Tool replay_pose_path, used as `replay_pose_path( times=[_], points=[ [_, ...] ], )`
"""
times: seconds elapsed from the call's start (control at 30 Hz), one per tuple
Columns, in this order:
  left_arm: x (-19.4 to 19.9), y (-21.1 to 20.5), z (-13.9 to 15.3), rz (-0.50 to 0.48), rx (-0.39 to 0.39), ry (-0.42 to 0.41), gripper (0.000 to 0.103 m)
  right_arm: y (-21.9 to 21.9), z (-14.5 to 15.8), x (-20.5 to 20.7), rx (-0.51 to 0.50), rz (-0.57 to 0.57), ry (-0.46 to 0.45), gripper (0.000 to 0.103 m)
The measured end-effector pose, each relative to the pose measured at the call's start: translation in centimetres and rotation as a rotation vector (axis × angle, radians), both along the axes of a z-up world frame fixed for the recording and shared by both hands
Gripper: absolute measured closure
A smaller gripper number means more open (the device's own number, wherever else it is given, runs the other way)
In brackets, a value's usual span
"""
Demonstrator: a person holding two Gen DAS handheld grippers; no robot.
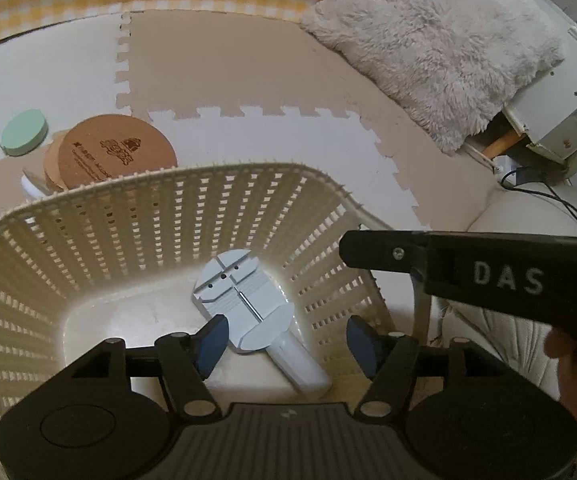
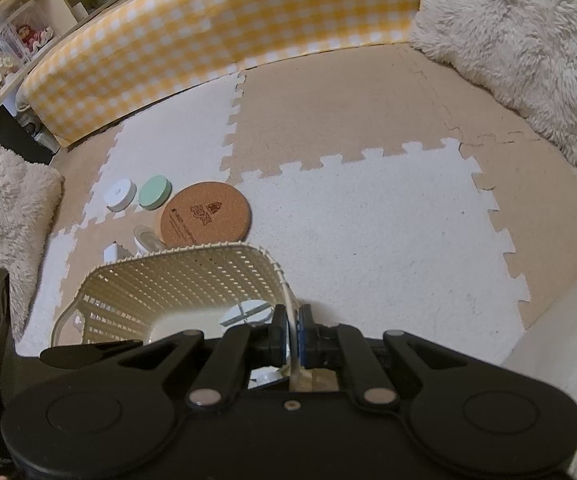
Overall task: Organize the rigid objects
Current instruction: 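Lower the watch-band tool into the basket and open the left tool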
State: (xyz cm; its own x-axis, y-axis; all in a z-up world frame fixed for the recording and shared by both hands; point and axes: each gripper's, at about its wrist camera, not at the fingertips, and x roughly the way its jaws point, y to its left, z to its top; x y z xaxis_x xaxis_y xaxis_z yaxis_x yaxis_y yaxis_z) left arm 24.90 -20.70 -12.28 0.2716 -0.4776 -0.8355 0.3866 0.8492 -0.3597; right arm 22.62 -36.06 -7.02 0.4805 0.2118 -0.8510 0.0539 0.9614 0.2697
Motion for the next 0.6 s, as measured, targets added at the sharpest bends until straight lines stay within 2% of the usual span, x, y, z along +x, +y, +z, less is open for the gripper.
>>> replay_pose_path(
  times=[0.2, 0.6],
  points=[
    [-1.2, 1.2, 2.1, 0.014, -0.011, -0.058, 0.028, 0.0, 0.0, 0.0, 0.006, -0.003, 0.001, 0.097],
    [-4.0, 6.1, 7.9, 0.055, -0.044, -0.235, 0.009, 0.0, 0.1, -0.1, 0.002, -0.003, 0.001, 0.097]
  ],
)
